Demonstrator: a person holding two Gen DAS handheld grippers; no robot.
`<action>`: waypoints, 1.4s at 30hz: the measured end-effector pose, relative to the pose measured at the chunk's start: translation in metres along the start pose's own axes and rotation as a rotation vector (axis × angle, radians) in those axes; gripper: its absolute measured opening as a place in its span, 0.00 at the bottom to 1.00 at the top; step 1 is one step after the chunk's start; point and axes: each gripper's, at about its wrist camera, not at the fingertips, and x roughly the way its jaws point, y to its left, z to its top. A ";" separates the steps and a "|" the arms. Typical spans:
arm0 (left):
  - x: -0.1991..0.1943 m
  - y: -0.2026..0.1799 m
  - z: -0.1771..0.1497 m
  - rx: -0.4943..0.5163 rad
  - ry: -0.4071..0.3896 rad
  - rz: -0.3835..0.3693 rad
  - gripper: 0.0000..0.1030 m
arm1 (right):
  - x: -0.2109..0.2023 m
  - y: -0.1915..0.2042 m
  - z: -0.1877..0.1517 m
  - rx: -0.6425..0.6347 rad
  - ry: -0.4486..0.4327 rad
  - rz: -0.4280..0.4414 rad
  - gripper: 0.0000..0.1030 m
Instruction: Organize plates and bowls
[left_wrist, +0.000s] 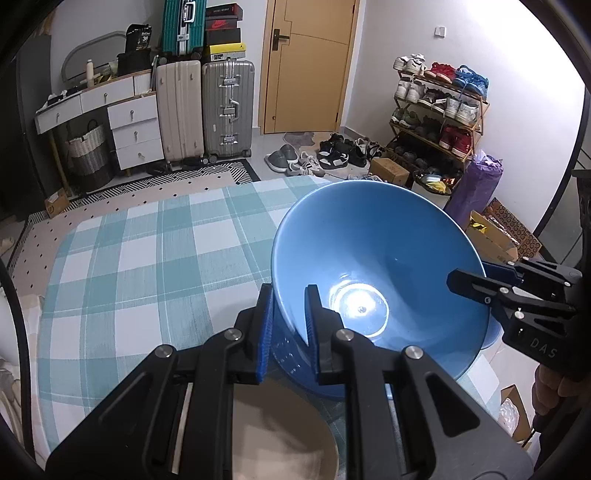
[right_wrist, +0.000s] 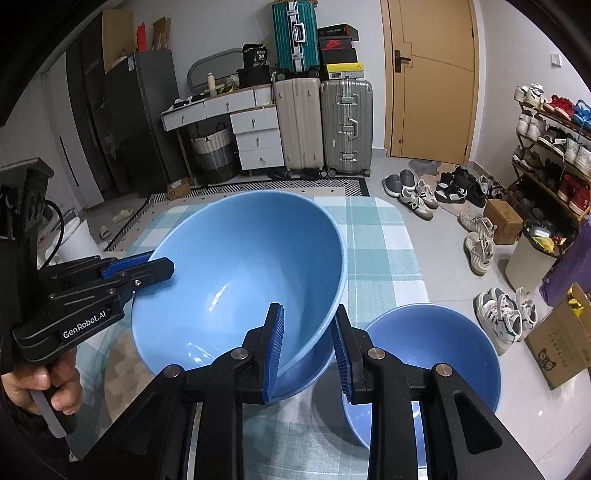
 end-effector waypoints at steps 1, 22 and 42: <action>0.003 0.003 -0.002 -0.001 0.002 0.000 0.13 | 0.002 0.000 -0.001 -0.001 0.003 0.001 0.26; 0.069 0.028 -0.025 -0.009 0.052 0.026 0.13 | 0.051 0.000 -0.017 -0.024 0.059 -0.011 0.26; 0.106 0.023 -0.042 0.038 0.068 0.078 0.13 | 0.077 0.010 -0.034 -0.109 0.080 -0.126 0.26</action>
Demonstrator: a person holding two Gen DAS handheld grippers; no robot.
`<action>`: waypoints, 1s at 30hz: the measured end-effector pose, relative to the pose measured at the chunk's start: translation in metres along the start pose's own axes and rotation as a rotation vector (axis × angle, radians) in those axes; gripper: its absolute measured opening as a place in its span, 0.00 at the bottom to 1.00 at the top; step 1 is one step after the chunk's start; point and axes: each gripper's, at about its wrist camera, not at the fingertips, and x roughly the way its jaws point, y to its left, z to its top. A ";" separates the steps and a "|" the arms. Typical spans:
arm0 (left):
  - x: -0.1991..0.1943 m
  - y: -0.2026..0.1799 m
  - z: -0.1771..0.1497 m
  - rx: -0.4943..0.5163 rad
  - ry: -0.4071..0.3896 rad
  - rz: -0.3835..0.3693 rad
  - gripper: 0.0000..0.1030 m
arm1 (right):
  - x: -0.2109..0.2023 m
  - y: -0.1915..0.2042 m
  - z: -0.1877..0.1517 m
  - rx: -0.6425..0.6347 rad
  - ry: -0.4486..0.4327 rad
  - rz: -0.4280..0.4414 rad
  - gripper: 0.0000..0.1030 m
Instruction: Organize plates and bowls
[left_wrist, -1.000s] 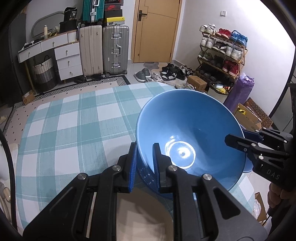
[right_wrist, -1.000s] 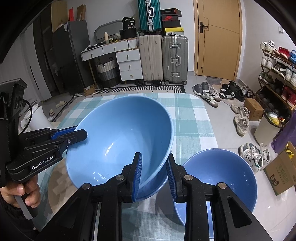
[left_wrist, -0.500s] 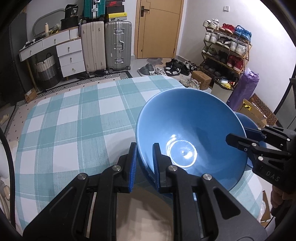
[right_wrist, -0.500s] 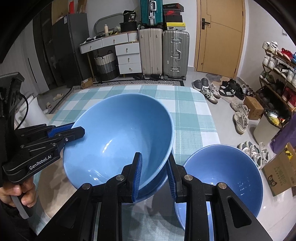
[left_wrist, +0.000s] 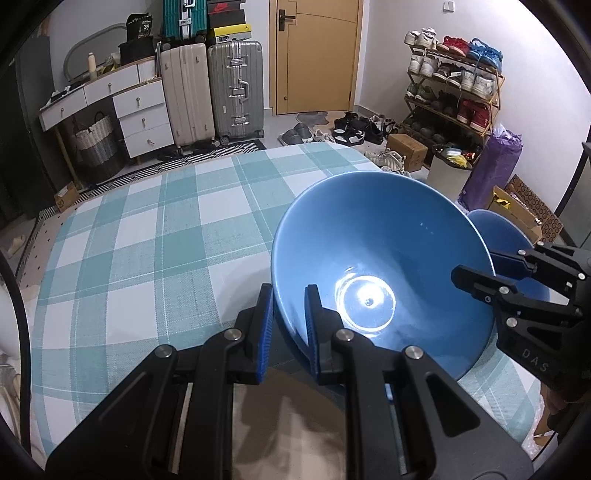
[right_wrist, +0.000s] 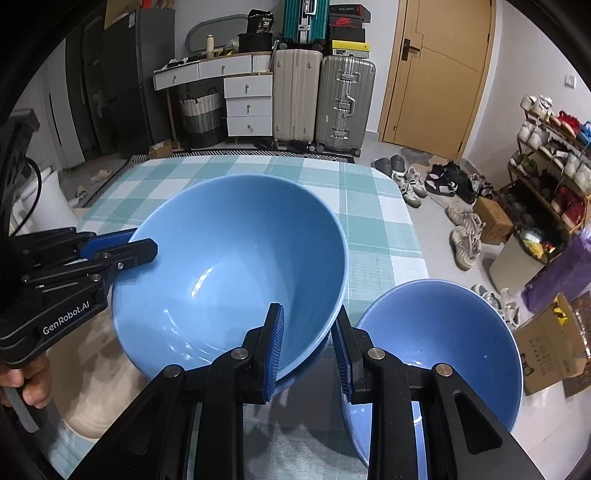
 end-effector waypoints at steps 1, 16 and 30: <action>-0.002 -0.001 -0.002 0.003 -0.001 0.004 0.13 | 0.001 0.001 -0.001 -0.003 0.000 -0.003 0.26; 0.004 -0.003 -0.010 0.030 0.007 0.032 0.13 | 0.012 0.008 -0.007 -0.035 0.010 -0.060 0.26; -0.002 -0.004 -0.007 0.036 0.006 0.012 0.13 | 0.010 0.011 -0.005 -0.036 0.014 -0.039 0.28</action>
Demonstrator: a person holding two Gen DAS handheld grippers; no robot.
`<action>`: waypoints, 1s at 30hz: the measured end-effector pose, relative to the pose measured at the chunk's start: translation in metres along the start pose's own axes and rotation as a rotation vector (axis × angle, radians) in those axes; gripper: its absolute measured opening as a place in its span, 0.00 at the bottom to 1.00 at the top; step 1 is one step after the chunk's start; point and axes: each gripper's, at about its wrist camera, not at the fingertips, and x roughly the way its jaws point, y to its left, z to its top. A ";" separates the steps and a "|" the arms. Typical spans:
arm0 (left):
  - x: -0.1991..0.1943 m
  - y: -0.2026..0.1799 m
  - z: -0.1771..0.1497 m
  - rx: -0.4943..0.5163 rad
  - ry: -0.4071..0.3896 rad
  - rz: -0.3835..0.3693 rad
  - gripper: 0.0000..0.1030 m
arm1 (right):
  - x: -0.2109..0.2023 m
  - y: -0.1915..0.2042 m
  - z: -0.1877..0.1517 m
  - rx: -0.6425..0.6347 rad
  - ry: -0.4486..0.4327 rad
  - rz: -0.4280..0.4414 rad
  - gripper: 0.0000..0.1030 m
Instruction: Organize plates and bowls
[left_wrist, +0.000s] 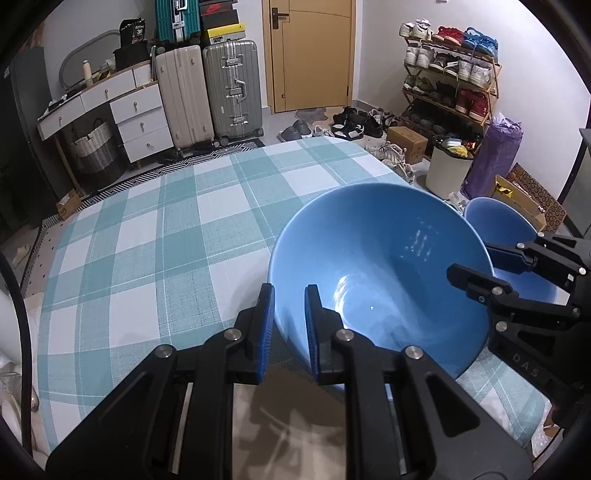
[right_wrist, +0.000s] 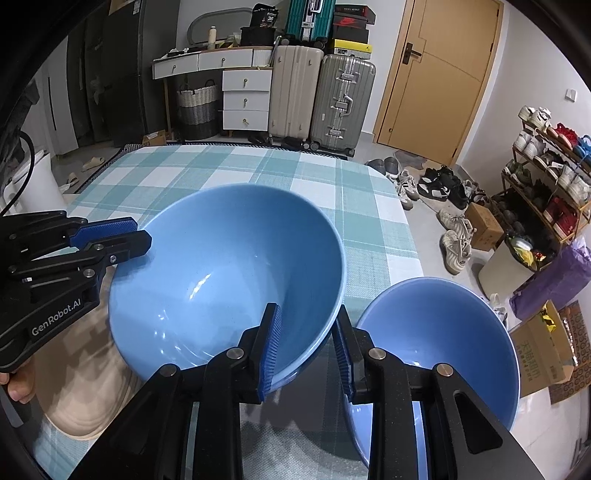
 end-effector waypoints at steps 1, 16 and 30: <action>0.000 0.001 0.000 -0.006 0.001 0.000 0.13 | -0.001 0.000 0.000 -0.004 0.001 0.003 0.28; -0.029 0.022 -0.004 -0.131 -0.017 -0.123 0.80 | -0.044 -0.009 0.007 0.037 -0.100 0.043 0.88; -0.082 -0.013 -0.009 -0.100 -0.054 -0.160 0.99 | -0.100 -0.046 -0.010 0.123 -0.156 0.037 0.99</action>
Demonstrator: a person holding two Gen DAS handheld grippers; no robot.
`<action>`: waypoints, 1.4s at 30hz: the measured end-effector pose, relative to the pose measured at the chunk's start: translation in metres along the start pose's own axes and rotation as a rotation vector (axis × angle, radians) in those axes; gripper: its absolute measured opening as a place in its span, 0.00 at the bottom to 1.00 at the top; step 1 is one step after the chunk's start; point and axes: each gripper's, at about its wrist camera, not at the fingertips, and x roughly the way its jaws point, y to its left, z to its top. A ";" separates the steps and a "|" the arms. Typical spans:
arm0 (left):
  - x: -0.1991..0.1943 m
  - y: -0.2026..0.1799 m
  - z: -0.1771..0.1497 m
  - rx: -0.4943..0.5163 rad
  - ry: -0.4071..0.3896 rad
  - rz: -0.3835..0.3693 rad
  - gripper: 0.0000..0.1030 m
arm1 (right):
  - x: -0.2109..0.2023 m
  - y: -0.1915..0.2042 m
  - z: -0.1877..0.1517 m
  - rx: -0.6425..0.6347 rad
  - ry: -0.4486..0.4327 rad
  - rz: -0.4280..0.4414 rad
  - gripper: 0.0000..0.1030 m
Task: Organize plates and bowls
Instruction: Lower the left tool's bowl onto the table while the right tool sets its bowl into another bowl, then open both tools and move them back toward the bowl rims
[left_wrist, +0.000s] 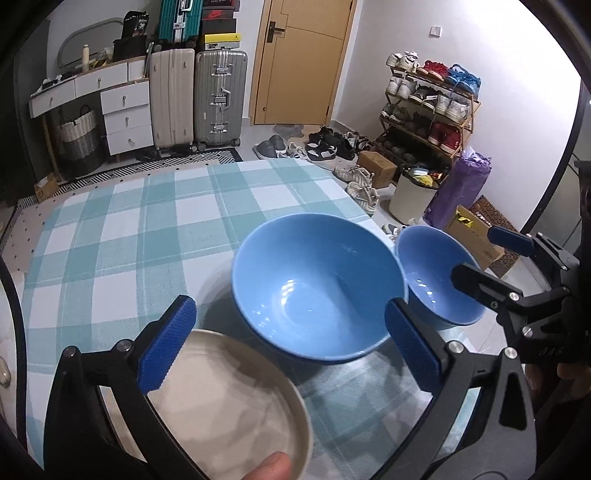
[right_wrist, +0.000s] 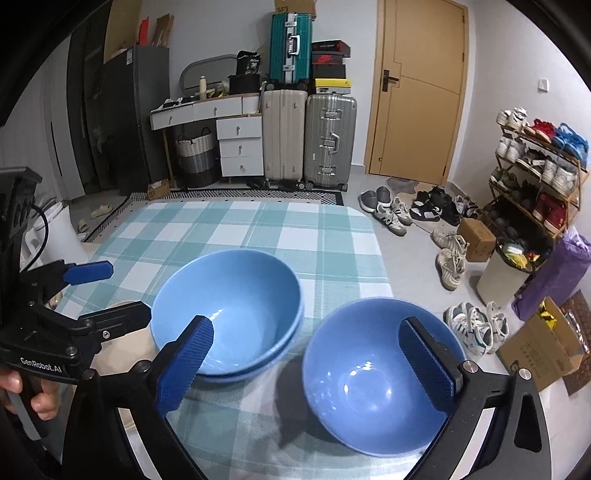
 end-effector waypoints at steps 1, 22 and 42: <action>0.000 -0.002 -0.001 -0.005 0.004 -0.009 0.99 | -0.002 -0.002 -0.002 0.006 0.000 0.000 0.99; 0.014 -0.069 -0.014 0.036 0.051 -0.060 0.99 | -0.052 -0.070 -0.038 0.100 -0.028 -0.063 0.99; 0.040 -0.125 -0.026 0.123 0.100 -0.103 0.99 | -0.043 -0.115 -0.068 0.175 0.027 -0.114 0.99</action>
